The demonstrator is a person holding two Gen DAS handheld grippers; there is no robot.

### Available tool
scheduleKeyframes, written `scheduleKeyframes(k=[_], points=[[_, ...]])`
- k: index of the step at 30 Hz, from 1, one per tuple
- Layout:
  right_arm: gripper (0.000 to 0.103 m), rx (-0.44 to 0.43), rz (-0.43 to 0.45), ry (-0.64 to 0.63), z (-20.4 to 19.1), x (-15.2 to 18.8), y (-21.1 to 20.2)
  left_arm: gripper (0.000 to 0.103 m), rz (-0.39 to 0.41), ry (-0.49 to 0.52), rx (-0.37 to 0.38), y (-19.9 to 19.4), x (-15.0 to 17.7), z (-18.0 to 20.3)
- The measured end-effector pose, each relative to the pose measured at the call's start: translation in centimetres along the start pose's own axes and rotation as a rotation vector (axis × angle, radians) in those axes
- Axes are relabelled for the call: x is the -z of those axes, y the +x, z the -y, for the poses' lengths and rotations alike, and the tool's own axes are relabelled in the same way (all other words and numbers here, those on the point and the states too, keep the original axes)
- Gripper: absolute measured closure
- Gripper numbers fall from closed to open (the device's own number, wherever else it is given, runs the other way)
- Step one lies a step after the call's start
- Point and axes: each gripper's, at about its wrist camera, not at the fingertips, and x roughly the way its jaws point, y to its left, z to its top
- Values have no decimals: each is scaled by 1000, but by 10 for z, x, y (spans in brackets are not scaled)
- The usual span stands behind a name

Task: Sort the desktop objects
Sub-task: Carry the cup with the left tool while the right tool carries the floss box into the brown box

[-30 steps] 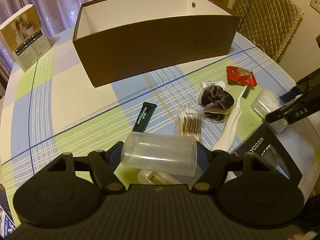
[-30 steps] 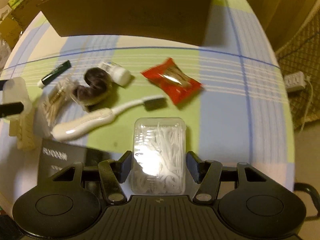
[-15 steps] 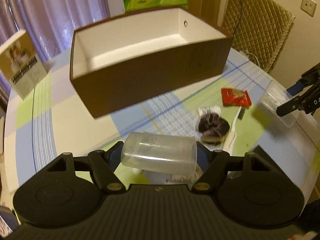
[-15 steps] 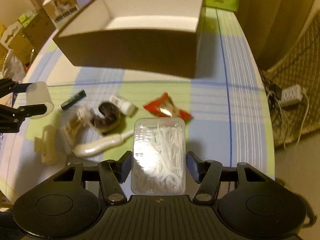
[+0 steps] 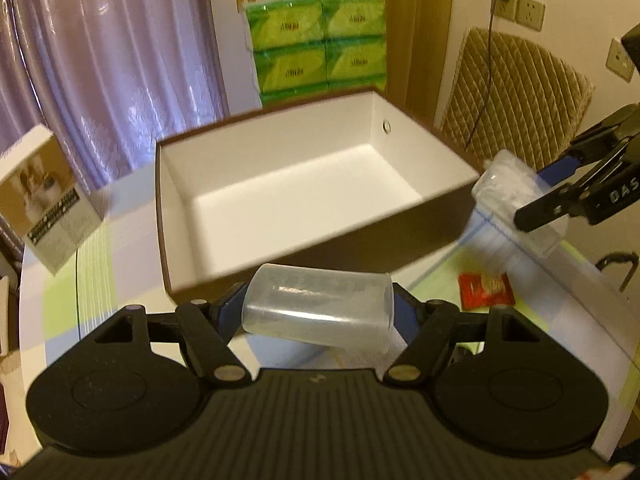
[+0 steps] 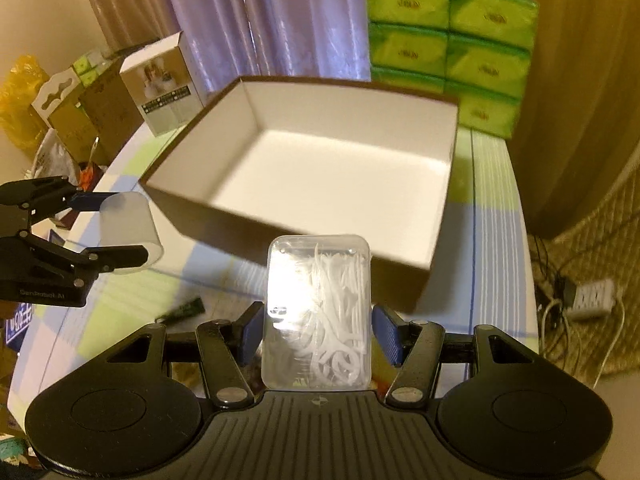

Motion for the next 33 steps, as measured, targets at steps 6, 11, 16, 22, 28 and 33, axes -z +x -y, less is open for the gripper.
scheduleKeyframes(k=[6,11,16,22,28,33], points=[[47,-2,13,1,4,-33,12,32,22,3,-13,15,-28,-12],[47,3,18,20,9,-63,32,32,16,-11,-27,37,-51,-23],[47,25,-5,32,14,-87,61,32,-12,-26,-37,64,-67,-37],[47,63,-49,59,25,-102,100,32,-83,-21,-57,101,-71,-49],[47,68,-102,103,34,-100,132,32,-163,-30,-55,132,-64,-55],[47,92,-155,111,38,-90,151,32,-223,-25,-55,153,-59,-56]])
